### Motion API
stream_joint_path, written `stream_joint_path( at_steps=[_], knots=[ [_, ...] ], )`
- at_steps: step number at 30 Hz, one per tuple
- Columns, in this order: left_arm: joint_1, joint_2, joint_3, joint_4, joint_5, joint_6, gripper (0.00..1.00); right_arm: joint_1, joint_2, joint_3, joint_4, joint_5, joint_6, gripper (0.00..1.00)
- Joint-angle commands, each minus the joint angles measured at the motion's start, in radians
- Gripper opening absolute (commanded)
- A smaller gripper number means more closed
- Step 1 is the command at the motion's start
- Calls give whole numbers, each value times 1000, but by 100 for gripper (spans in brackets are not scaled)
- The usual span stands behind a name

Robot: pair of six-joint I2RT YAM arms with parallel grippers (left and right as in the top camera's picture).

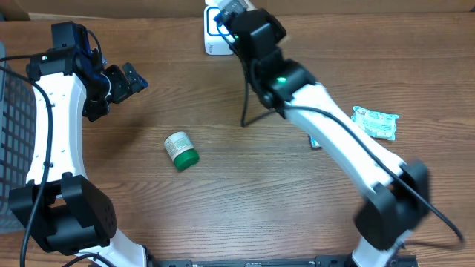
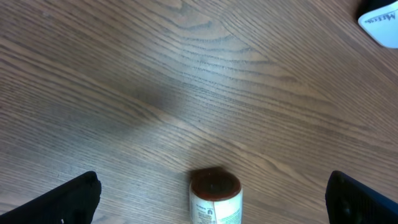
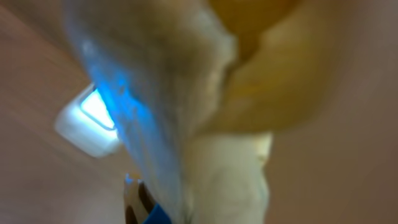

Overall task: Scan the item barcode
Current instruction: 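Hold the mushroom bag in front of the scanner with right gripper, then carry the bag right and release it on the scanned items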

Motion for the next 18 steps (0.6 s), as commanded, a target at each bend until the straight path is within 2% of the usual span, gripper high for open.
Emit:
stream_joint_path(
  at_steps=[1,3,5,10,15,18],
  knots=[
    [-7,-3,10,1,-6,7,100,-29,-108,10,-156,-418,438,4],
    [-7,-3,10,0,-6,7,100,-63,-147,9,-310,-549,569,4],
    [-7,-3,10,0,-6,7,100,-101,-163,9,-436,-588,640,4],
    [-7,-3,10,1,-6,7,100,-259,-158,-12,-691,-654,682,4],
    [-7,-3,10,1,-6,7,100,-455,-157,-101,-740,-665,703,4],
    [-7,-3,10,1,-6,7,100,-600,-156,-205,-681,-722,760,4]
  ],
)
